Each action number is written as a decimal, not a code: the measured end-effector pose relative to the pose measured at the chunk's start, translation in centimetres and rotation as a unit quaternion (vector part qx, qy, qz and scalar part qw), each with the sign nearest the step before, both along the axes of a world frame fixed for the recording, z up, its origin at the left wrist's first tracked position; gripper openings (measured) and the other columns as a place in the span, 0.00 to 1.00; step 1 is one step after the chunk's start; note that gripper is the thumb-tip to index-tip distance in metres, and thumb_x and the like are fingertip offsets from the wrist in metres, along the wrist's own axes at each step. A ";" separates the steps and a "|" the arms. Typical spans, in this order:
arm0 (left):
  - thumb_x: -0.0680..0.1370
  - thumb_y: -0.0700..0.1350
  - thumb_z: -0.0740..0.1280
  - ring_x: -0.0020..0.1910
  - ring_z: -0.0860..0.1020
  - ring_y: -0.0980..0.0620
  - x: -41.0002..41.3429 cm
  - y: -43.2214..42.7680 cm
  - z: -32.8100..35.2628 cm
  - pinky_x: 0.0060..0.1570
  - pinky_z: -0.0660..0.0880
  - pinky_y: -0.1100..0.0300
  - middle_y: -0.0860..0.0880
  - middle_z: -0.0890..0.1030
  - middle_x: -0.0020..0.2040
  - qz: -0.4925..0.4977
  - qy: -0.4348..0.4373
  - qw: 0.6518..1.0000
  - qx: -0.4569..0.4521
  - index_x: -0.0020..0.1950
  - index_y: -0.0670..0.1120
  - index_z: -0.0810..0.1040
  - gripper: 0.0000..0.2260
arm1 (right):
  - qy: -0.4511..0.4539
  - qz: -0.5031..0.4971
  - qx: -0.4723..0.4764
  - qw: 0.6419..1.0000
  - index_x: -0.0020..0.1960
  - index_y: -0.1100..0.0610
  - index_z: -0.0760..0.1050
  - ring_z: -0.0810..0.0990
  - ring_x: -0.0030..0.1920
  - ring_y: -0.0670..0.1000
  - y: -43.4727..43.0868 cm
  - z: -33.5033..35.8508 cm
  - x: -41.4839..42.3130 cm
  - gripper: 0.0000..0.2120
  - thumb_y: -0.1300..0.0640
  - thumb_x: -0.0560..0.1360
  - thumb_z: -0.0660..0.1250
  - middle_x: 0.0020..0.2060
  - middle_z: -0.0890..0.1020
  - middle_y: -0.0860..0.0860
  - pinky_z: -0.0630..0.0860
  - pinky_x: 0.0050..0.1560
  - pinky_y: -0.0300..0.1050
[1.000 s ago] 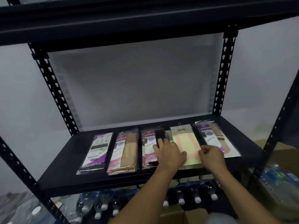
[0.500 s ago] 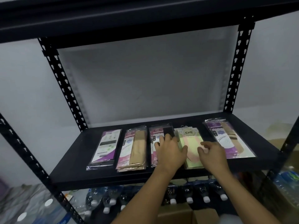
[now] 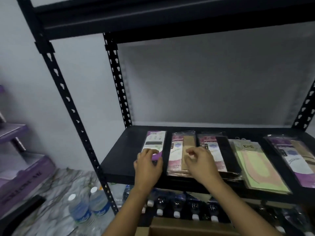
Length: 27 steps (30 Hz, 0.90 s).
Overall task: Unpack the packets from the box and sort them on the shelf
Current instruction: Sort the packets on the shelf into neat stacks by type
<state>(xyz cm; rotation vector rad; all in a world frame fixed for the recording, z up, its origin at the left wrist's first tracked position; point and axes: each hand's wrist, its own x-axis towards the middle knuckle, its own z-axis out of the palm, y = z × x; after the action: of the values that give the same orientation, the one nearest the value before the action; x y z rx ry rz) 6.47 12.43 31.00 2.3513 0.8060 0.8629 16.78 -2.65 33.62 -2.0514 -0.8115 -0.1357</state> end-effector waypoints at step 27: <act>0.75 0.30 0.67 0.49 0.75 0.54 -9.0 6.9 1.6 0.50 0.70 0.68 0.58 0.77 0.45 -0.062 -0.191 0.977 0.077 0.43 0.51 0.78 0.14 | -0.141 0.161 -0.141 0.967 0.69 0.47 0.64 0.61 0.69 0.45 7.8 -0.4 -5.1 0.30 0.56 0.70 0.70 0.66 0.67 0.40 0.54 0.63 0.42</act>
<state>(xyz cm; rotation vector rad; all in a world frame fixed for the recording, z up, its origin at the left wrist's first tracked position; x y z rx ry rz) -2.55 19.31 32.61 2.2313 0.4418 1.3083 11.70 5.13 33.19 -2.1563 -1.3986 -0.1377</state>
